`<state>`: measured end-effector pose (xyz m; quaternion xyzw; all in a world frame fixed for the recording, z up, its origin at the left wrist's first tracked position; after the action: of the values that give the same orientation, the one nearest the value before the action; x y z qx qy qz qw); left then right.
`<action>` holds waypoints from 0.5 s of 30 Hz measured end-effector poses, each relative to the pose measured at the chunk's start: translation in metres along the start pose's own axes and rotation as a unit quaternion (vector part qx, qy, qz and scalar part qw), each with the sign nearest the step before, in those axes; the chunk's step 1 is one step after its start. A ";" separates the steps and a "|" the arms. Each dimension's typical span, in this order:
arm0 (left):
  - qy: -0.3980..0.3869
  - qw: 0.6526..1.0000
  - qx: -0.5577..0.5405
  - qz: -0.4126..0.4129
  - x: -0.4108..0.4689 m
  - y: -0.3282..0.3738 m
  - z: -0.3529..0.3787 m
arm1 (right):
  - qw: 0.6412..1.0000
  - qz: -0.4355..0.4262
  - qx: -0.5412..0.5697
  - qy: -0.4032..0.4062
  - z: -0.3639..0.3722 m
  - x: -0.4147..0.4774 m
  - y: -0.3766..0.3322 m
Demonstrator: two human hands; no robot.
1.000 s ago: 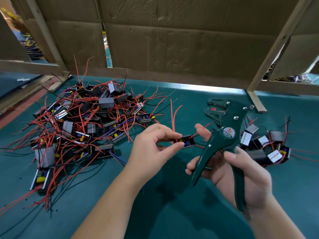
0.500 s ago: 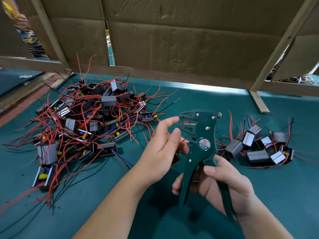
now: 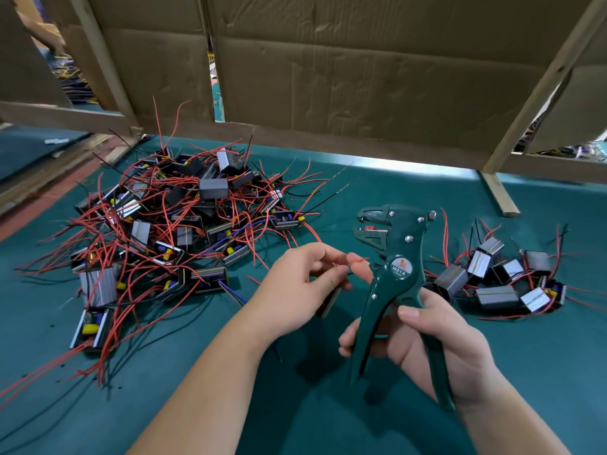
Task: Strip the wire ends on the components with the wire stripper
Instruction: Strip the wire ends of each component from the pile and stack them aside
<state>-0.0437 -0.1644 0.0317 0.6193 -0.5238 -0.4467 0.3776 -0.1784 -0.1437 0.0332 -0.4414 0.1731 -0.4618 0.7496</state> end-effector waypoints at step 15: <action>0.079 0.965 -0.229 0.105 -0.008 0.020 -0.033 | 0.995 -0.045 0.024 0.085 -0.026 -0.003 -0.035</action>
<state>-0.0193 -0.1598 0.0622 0.4908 -0.4384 -0.4625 0.5942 -0.2161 -0.1606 0.0469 -0.3897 0.2053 -0.5346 0.7212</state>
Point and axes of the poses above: each hand's wrist, its own x-axis towards the middle knuckle, its own z-axis out of the palm, y = z × x, the point moved 7 cm from there along x, towards the middle knuckle, and after that the axes turned 13 degrees about -z, right-handed, at the moved point
